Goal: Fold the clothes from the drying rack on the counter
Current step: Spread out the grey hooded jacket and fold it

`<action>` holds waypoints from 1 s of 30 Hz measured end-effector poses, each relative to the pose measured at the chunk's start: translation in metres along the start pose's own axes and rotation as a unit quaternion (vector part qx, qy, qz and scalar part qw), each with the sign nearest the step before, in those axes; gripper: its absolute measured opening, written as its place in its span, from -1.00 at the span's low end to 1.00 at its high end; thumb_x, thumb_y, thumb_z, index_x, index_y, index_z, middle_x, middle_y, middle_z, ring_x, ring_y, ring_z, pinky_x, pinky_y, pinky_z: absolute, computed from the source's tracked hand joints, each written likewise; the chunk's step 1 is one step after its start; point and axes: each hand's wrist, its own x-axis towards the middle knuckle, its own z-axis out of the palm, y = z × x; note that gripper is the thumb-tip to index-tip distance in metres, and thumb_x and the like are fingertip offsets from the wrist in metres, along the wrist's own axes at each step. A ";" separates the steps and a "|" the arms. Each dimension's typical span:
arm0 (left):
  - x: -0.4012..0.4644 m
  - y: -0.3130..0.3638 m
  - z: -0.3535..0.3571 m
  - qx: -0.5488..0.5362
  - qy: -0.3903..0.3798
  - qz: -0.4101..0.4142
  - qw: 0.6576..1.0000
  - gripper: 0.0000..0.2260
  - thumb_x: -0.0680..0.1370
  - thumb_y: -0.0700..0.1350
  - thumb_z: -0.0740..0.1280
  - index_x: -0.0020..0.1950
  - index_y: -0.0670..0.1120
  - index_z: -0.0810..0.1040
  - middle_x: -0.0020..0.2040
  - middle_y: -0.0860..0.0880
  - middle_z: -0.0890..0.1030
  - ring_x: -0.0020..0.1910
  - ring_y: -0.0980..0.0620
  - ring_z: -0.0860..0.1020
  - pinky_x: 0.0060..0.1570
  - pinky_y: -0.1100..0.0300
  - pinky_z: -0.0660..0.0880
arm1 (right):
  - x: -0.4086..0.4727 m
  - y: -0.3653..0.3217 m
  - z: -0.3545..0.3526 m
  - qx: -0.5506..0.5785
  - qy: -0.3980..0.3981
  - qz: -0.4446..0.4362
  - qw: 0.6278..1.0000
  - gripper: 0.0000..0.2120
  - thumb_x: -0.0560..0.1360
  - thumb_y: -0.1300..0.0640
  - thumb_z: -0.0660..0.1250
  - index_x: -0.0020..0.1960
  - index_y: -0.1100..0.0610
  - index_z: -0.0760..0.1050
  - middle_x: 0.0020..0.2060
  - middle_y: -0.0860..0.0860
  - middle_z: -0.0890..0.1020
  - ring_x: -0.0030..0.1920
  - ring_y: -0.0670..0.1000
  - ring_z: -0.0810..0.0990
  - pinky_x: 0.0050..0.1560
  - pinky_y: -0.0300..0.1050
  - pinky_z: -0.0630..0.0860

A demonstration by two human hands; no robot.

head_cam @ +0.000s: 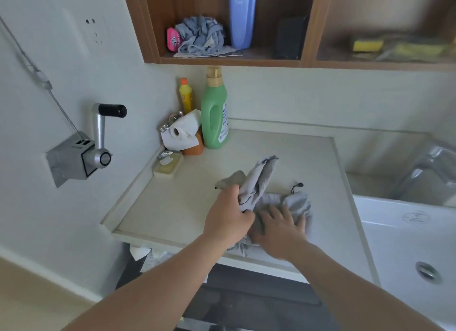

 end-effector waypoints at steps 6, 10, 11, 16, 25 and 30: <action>0.000 0.018 0.029 0.106 -0.141 0.178 0.968 -0.70 0.50 -0.13 0.31 0.22 0.02 0.45 0.12 0.11 0.49 -0.10 0.07 0.46 -0.14 0.18 0.36 | 0.000 0.010 0.007 0.114 -0.006 -0.002 0.993 -0.45 0.56 -0.06 0.26 0.54 -0.18 0.26 0.54 -0.07 0.31 0.60 0.07 0.10 0.59 0.28 -0.18; 0.006 0.027 0.036 0.081 -0.186 0.106 0.974 -0.47 0.51 0.08 0.27 0.49 0.11 0.31 0.22 0.07 0.57 0.16 0.02 0.54 0.19 0.06 0.48 | -0.014 0.031 -0.006 0.491 0.057 0.088 0.865 -0.78 0.49 0.29 0.20 -0.08 0.08 0.59 -0.20 0.00 0.68 -0.05 0.07 0.64 0.01 -0.02 0.59; 0.008 0.030 0.039 0.086 -0.202 0.104 0.970 -0.43 0.53 0.12 0.25 0.54 0.14 0.26 0.27 0.06 0.57 0.24 0.00 0.52 0.27 0.01 0.45 | -0.016 0.040 -0.009 0.575 0.077 0.126 0.805 -0.77 0.50 0.28 0.18 -0.07 0.13 0.61 -0.19 0.06 0.71 -0.12 0.07 0.65 -0.11 -0.06 0.59; 0.007 0.026 0.052 0.053 -0.245 0.068 0.966 -0.56 0.69 -0.03 0.07 0.59 0.15 0.22 0.41 0.06 0.53 0.35 0.02 0.48 0.32 0.09 0.40 | -0.010 0.069 -0.008 0.711 0.104 0.152 0.679 -0.70 0.53 0.03 0.22 0.17 0.07 0.61 0.05 0.06 0.71 0.09 0.09 0.67 0.21 0.09 0.59; 0.019 0.016 0.074 0.085 -0.253 0.077 0.961 -0.74 0.66 -0.04 0.27 0.34 0.07 0.54 0.09 0.22 0.64 0.06 0.20 0.60 0.16 0.11 0.55 | 0.000 0.081 -0.007 0.481 0.081 0.126 0.864 -0.31 0.48 0.24 0.32 0.56 -0.09 0.27 0.31 -0.04 0.55 0.05 -0.03 0.55 -0.24 -0.31 0.43; 0.005 0.019 0.093 0.251 -0.179 0.130 0.942 -0.64 0.62 0.24 0.22 0.36 0.14 0.43 0.30 0.12 0.40 0.33 0.00 0.32 0.26 -0.08 0.36 | 0.005 0.086 -0.009 0.522 0.060 0.132 0.841 -0.38 0.44 0.30 0.25 0.46 -0.06 0.40 0.17 -0.04 0.60 0.10 0.00 0.58 -0.06 -0.16 0.54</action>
